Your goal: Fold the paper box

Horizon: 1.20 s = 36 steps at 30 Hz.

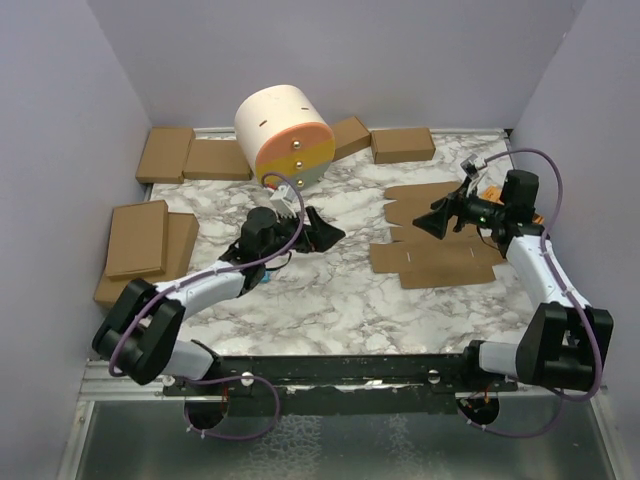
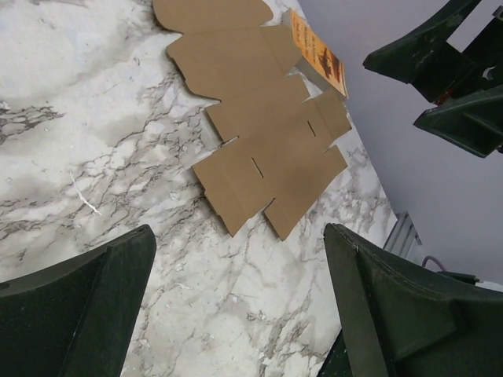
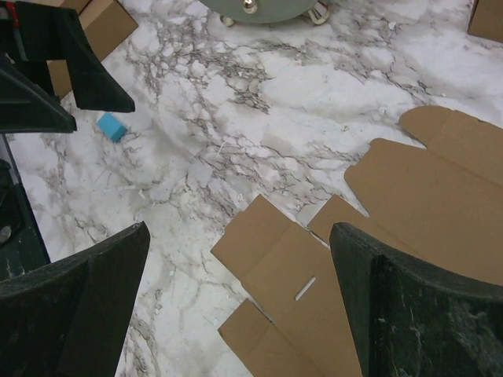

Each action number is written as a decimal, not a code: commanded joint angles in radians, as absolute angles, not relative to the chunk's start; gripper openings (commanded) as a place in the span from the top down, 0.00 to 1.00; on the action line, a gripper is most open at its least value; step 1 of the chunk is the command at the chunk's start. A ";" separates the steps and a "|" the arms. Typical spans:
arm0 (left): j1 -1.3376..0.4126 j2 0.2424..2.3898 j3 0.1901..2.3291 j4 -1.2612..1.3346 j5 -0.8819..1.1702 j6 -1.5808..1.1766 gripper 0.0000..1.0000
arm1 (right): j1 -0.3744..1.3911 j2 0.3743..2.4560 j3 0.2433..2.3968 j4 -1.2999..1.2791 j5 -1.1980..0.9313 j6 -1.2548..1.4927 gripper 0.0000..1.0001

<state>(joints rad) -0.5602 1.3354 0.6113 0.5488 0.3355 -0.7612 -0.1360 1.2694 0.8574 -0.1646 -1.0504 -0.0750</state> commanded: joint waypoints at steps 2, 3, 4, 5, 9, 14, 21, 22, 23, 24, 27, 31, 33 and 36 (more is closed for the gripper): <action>-0.604 1.506 0.690 0.622 0.285 -0.835 0.14 | -0.150 1.317 0.863 -0.137 -1.049 -0.045 0.01; -0.617 1.540 0.715 0.599 0.265 -0.836 0.16 | -0.150 1.325 0.862 -0.136 -1.053 -0.042 0.01; -0.631 1.573 0.742 0.575 0.240 -0.837 0.17 | -0.150 1.332 0.861 -0.136 -1.049 -0.041 0.01; -0.647 1.600 0.763 0.552 0.212 -0.842 0.18 | -0.150 1.338 0.861 -0.138 -1.036 -0.043 0.01; -0.715 1.677 0.788 0.559 0.140 -0.877 0.21 | -0.150 1.372 0.862 -0.129 -1.034 -0.030 0.01; -0.755 1.769 0.790 0.596 0.095 -0.930 0.25 | -0.150 1.438 0.872 -0.125 -1.070 -0.028 0.00; -0.757 1.805 0.828 0.553 0.079 -0.895 0.25 | -0.150 1.462 0.887 -0.137 -1.101 -0.032 0.01; -0.758 1.809 0.831 0.552 0.078 -0.891 0.24 | -0.150 1.460 0.888 -0.137 -1.099 -0.033 0.01; -0.758 1.813 0.833 0.554 0.083 -0.886 0.24 | -0.150 1.459 0.888 -0.137 -1.097 -0.034 0.01; -0.757 1.819 0.838 0.560 0.090 -0.882 0.24 | -0.150 1.460 0.889 -0.138 -1.097 -0.034 0.01; -0.758 1.840 0.842 0.586 0.122 -0.886 0.24 | -0.150 1.460 0.890 -0.137 -1.101 -0.034 0.01; -0.758 1.851 0.850 0.575 0.126 -0.884 0.23 | -0.150 1.454 0.892 -0.138 -1.096 -0.035 0.01; -0.757 1.852 0.853 0.565 0.119 -0.877 0.23 | -0.150 1.453 0.893 -0.139 -1.090 -0.034 0.01; -0.758 1.856 0.860 0.552 0.117 -0.873 0.23 | -0.150 1.451 0.893 -0.138 -1.092 -0.028 0.01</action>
